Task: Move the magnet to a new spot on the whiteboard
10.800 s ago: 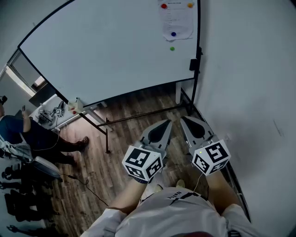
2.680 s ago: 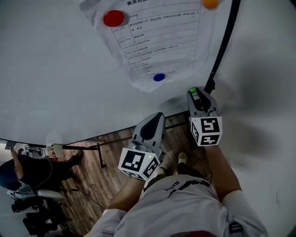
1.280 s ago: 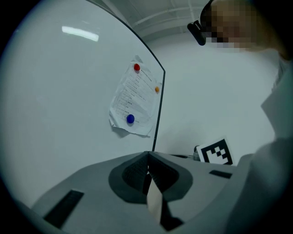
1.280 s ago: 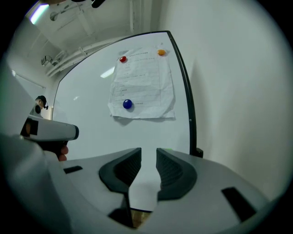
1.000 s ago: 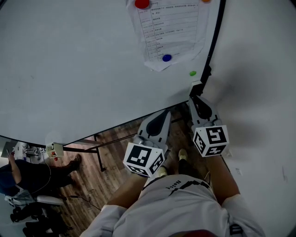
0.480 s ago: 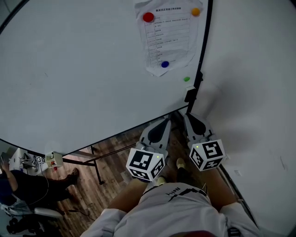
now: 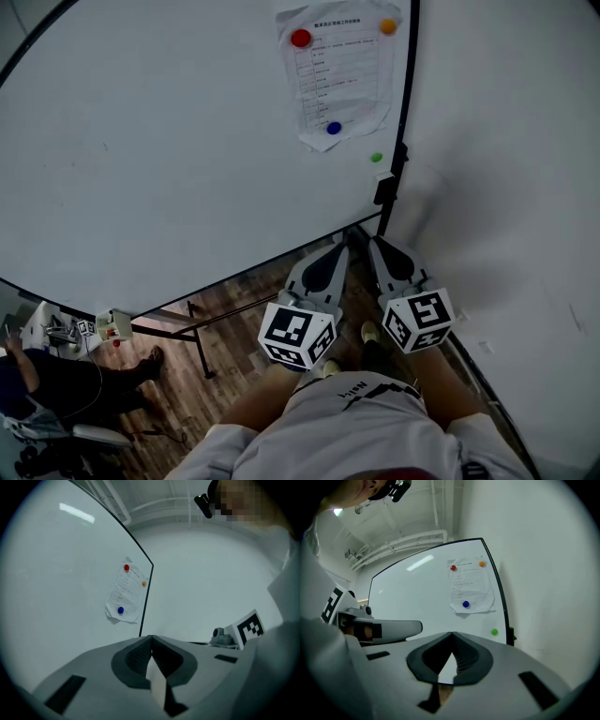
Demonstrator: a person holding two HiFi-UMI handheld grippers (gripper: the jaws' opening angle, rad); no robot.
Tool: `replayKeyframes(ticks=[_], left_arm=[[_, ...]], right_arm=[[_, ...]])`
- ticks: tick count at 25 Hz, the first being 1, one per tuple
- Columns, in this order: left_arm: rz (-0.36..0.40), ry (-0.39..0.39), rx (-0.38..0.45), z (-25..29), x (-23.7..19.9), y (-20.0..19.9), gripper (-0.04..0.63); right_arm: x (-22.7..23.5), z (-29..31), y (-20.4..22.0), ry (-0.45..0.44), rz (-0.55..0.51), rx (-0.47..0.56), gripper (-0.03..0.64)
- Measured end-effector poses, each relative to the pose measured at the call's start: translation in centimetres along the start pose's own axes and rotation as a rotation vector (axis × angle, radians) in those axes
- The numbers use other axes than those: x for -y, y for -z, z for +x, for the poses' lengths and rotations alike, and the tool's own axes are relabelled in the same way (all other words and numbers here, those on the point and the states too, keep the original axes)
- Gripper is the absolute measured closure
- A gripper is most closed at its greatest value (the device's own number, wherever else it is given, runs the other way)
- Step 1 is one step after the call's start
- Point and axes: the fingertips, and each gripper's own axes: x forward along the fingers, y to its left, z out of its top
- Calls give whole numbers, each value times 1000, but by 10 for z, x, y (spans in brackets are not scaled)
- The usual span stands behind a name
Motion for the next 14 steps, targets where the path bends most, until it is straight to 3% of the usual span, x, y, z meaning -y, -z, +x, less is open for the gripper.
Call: replayKeyframes(ticks=[14], left_arm=[[4,-5,11,-7,3,-5,584]], right_arm=[[-6,-4,-4,-9,-8,6,603]])
